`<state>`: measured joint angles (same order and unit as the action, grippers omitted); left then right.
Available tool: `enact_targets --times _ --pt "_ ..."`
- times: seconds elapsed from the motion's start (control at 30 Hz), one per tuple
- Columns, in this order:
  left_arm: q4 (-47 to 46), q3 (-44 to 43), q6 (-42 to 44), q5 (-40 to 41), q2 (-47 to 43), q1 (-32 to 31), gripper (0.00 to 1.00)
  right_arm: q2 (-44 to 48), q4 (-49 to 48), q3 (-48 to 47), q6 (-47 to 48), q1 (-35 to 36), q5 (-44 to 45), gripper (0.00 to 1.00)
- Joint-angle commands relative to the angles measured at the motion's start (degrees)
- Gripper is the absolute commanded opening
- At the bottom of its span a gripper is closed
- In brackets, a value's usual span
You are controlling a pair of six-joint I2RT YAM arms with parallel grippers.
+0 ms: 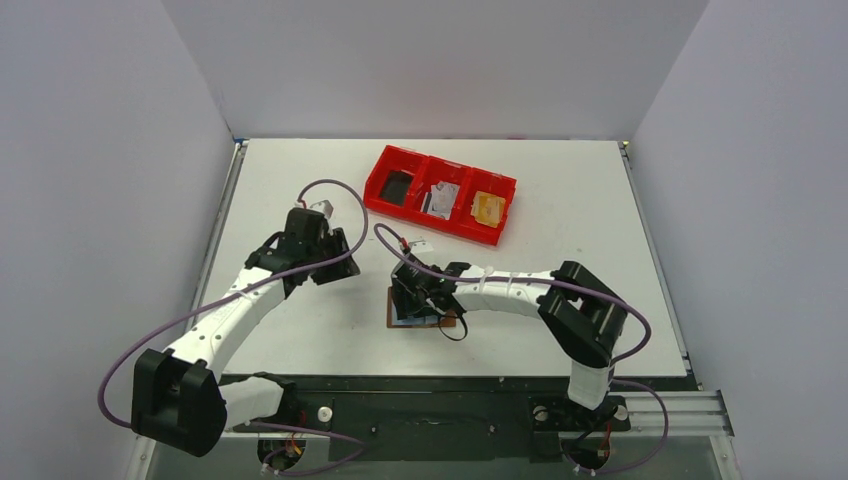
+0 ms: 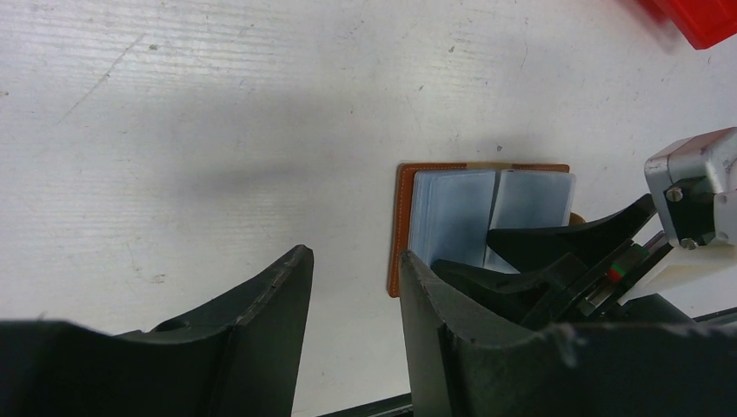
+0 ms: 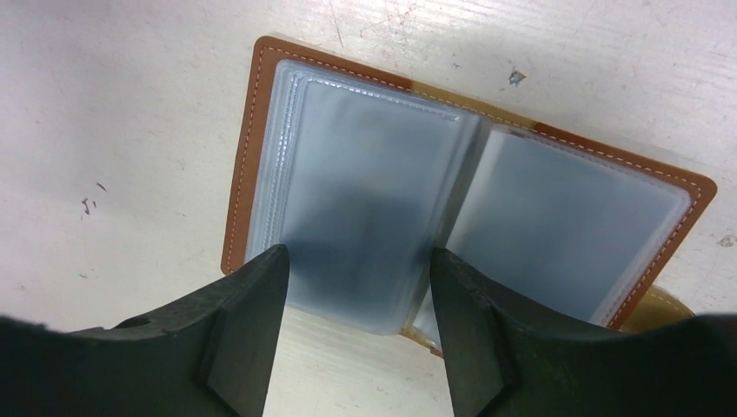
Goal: Take the credit cards out of the card holder
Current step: Remove the credit card from the card holder.
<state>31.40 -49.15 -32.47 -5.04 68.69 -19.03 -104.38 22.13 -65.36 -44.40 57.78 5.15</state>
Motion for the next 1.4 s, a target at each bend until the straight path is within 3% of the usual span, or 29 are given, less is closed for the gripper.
enact_targets --times 0.0,0.47,0.7,1.23,1.37 --pt "-2.96 0.01 -0.7 -0.88 -0.93 -0.15 0.39 -0.11 -3.04 0.47 -0.6 -0.54 0.16 0.52" --pt "-7.33 2.89 -5.71 -4.45 3.08 -3.54 0.36 1.61 -10.88 8.37 2.49 -4.59 -6.89 0.0" --pt "-11.59 5.02 -8.84 -6.87 6.32 -5.83 0.33 1.0 -15.25 11.67 3.4 -7.17 -11.87 0.0" --pt "-16.71 5.77 -11.45 -7.63 11.83 -10.24 0.04 -1.0 -19.21 13.61 2.28 -8.85 -16.26 0.0" --pt "-17.6 6.12 -11.62 -7.49 13.04 -10.77 0.0 -1.04 -19.65 13.92 2.15 -9.07 -16.55 0.0"
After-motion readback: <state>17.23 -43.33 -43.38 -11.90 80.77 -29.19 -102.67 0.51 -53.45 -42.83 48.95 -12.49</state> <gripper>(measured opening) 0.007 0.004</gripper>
